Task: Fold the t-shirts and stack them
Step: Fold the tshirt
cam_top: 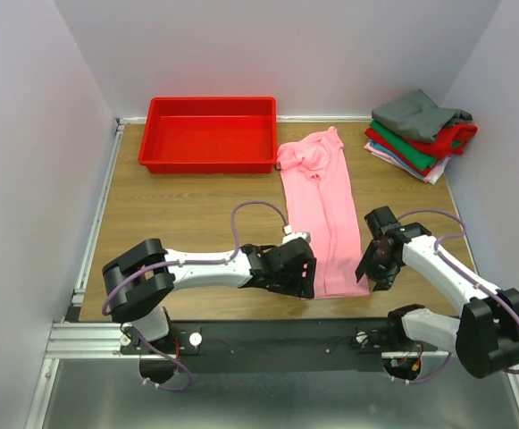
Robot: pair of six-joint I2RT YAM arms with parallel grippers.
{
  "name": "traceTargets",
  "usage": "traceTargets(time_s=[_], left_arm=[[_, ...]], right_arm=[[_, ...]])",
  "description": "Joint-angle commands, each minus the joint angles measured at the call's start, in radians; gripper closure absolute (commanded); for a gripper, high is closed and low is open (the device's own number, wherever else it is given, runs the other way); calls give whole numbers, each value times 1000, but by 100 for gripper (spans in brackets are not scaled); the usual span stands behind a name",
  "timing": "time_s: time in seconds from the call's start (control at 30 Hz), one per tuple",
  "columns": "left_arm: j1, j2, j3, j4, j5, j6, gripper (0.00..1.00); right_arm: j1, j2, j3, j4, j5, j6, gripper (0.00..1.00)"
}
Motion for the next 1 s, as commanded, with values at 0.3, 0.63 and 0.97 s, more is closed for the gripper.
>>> traceTargets(time_s=[0.3, 0.63, 0.97], left_arm=[[-34, 157, 99, -103, -89, -1, 36], [-40, 257, 155, -158, -101, 19, 60], [-40, 220, 110, -215, -121, -38, 100]], right_arm=[[2, 60, -8, 65, 14, -10, 48], [0, 17, -14, 60, -14, -33, 48], [2, 20, -14, 48, -52, -75, 47]])
